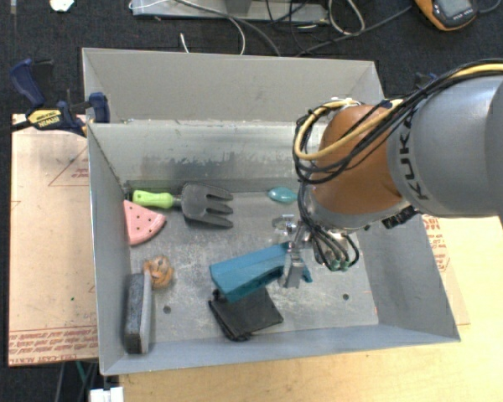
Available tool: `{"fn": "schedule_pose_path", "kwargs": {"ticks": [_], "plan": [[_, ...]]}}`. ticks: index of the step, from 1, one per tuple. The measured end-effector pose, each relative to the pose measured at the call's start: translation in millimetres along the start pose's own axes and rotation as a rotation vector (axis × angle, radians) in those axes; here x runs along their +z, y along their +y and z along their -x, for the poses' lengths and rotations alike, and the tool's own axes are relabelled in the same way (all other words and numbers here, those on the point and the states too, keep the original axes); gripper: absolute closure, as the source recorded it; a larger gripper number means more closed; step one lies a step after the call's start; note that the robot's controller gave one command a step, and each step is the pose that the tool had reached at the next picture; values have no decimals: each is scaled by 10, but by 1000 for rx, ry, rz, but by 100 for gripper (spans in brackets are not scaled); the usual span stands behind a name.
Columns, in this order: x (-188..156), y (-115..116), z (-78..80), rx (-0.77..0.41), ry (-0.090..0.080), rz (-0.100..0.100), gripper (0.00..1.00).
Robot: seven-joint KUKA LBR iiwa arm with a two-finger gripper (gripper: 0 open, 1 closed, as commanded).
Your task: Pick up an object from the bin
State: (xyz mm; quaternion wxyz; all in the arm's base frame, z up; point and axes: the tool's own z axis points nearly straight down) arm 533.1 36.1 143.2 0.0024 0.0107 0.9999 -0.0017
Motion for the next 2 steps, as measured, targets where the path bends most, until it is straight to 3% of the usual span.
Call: {"fn": "schedule_pose_path", "kwargs": {"ticks": [1,2], "plan": [[-746,-10,128,6,2,0,100],[-1130,-64,145,-1,3,-1,100]]}}
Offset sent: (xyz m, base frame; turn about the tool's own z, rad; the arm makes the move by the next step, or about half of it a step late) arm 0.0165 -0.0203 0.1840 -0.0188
